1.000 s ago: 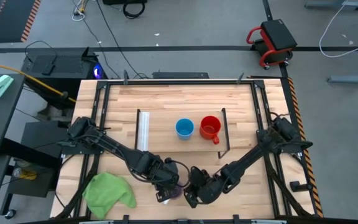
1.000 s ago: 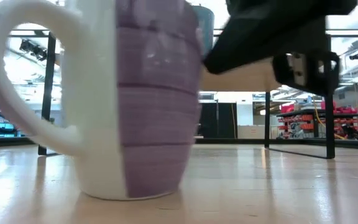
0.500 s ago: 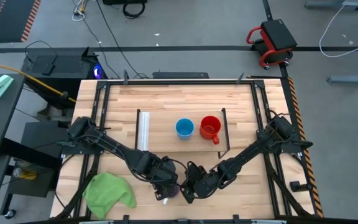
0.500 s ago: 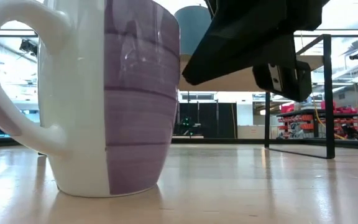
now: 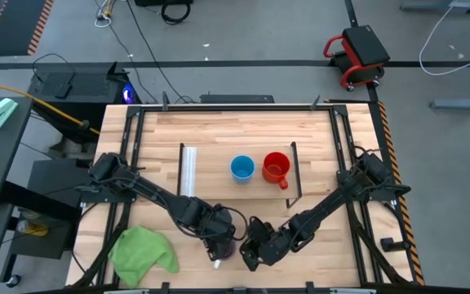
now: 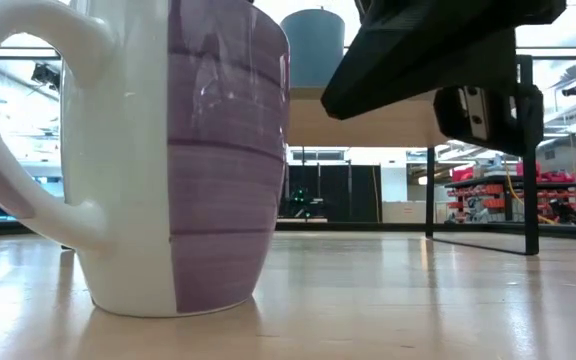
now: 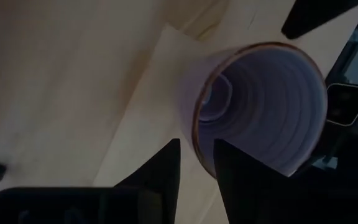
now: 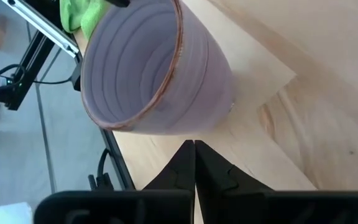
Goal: Stack small to large cups/mugs on shelf
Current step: Put the purple mug to the left of the blue cup on the shelf
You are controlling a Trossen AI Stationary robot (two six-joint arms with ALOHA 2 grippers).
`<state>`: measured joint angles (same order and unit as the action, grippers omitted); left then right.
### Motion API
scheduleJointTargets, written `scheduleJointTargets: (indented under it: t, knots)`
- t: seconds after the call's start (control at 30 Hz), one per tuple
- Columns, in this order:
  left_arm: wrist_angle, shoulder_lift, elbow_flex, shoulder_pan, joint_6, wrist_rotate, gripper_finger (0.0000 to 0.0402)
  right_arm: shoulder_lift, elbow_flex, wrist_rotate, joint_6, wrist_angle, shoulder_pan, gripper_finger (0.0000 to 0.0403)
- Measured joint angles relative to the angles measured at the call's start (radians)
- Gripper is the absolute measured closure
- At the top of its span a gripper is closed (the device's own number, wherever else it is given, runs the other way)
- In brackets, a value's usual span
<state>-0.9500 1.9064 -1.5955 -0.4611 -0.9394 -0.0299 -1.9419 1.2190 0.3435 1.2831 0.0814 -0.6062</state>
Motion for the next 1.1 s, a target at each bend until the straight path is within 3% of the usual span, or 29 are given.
scheduleJointTargets:
  t: [1.1]
  knots:
    - [0.053,0.063,0.000,0.028,-0.003,-0.080,0.0302,0.000,0.000,0.002,0.000,0.037,0.002,0.0394]
